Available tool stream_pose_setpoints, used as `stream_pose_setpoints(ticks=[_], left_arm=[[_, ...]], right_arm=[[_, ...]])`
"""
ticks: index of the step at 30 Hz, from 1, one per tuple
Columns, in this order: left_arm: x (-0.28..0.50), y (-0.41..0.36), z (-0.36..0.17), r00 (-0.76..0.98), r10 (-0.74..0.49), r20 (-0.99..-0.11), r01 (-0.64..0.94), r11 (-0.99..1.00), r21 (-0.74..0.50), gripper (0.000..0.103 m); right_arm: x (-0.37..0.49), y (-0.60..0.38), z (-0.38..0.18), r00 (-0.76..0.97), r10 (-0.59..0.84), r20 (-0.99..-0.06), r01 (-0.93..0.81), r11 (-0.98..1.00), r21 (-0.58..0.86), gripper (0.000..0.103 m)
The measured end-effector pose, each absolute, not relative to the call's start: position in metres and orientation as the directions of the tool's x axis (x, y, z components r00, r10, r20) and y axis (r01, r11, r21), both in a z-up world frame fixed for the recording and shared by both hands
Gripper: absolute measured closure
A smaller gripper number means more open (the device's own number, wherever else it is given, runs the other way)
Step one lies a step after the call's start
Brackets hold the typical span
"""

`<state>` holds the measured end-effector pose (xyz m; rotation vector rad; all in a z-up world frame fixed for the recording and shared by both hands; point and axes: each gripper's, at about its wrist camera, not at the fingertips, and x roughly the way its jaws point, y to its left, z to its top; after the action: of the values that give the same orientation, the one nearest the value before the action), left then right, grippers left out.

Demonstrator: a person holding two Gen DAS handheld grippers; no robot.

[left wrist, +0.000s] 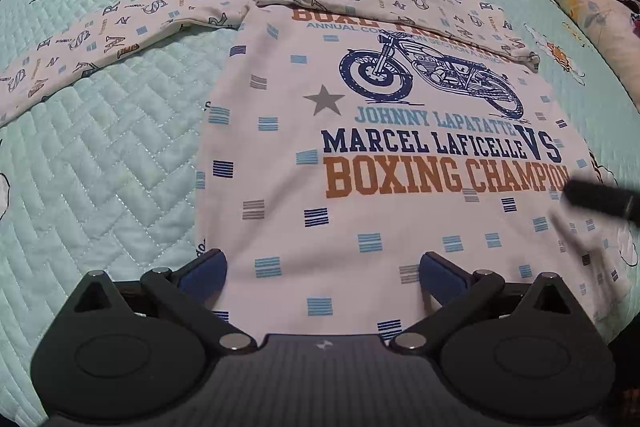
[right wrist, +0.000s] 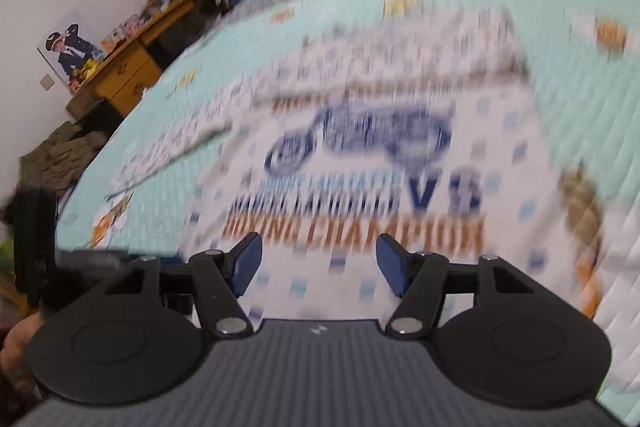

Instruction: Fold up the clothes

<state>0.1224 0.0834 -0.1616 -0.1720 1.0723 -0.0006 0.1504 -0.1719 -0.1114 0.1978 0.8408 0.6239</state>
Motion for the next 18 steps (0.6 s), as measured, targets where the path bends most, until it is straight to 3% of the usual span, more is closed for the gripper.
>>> stream_pose_setpoints(ticks=[2, 3, 5, 8, 18], left_arm=[[0.123, 0.081, -0.162, 0.477, -0.075, -0.876, -0.085, 0.988, -0.131, 0.001], [0.124, 0.08, -0.162, 0.475, -0.069, -0.877, -0.088, 0.988, -0.126, 0.001], [0.126, 0.078, -0.163, 0.468, -0.058, -0.882, -0.091, 0.989, -0.113, 0.001], [0.128, 0.075, -0.164, 0.458, -0.041, -0.888, -0.091, 0.992, -0.093, 0.001], [0.133, 0.07, -0.166, 0.435, -0.012, -0.9, -0.106, 0.992, -0.065, 0.001]], right_arm=[[0.151, -0.164, -0.11, 0.547, 0.546, -0.634, -0.461, 0.829, 0.316, 0.027], [0.153, -0.158, -0.117, 0.55, 0.512, -0.66, -0.47, 0.843, 0.262, 0.02], [0.159, -0.146, -0.145, 0.509, 0.417, -0.753, -0.466, 0.869, 0.166, 0.016], [0.142, -0.134, -0.163, 0.539, 0.368, -0.758, -0.493, 0.867, 0.071, 0.005], [0.139, -0.14, -0.164, 0.539, 0.391, -0.746, -0.51, 0.856, 0.08, 0.002]])
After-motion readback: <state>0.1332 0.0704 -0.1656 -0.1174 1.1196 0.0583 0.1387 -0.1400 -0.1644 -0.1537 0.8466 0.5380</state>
